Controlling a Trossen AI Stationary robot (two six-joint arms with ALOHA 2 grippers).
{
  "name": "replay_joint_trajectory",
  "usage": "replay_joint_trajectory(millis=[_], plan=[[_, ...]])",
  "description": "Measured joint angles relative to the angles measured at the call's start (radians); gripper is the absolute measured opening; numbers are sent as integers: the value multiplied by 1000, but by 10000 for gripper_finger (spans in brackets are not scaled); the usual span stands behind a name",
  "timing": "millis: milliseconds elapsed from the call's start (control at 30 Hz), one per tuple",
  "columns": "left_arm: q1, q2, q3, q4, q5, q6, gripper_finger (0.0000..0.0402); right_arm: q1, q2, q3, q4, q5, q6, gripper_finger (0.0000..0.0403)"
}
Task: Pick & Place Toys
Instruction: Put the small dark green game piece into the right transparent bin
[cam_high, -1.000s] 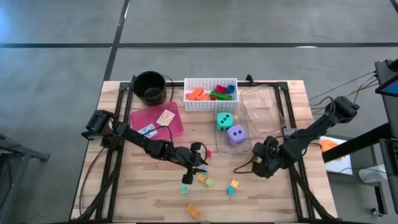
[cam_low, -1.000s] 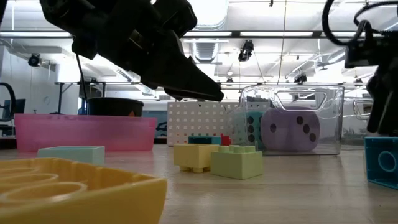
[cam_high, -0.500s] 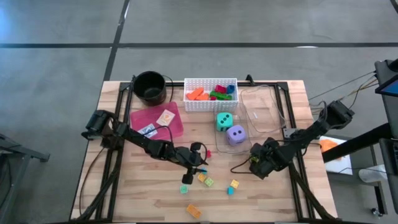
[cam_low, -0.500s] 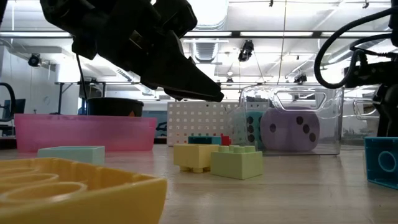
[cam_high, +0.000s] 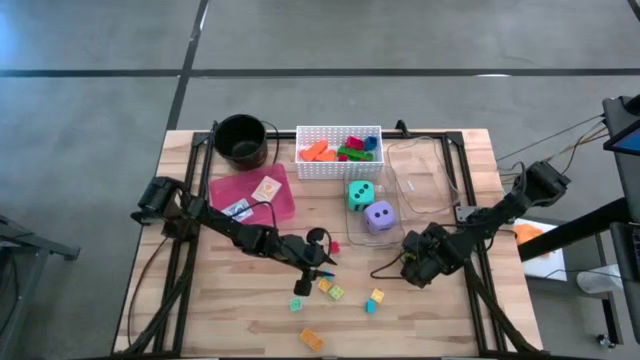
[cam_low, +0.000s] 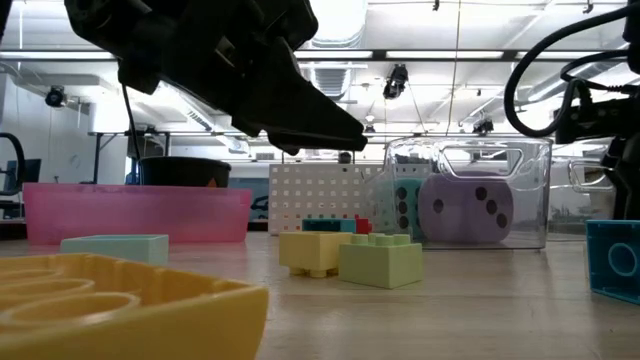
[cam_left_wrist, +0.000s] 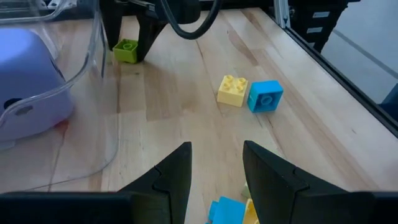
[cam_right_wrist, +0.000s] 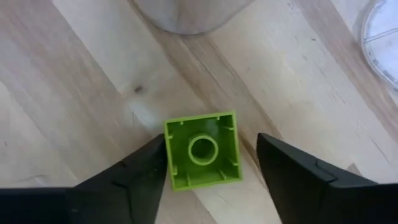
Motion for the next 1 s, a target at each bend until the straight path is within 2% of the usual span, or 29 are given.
replay_joint_trajectory(millis=[400,633,733,1000], plan=[[0,0,-1,0,0,0,149,0,-9,-2,3,-3,-26,174],[0,0,-1,0,0,0,149,0,-81,27,-10,-3,-82,151],[0,0,-1,0,0,0,149,0,-126,59,-80,0,-92,155],[1,0,-1,-1,0,1,149,-1,-229,221,-438,60,-91,172]])
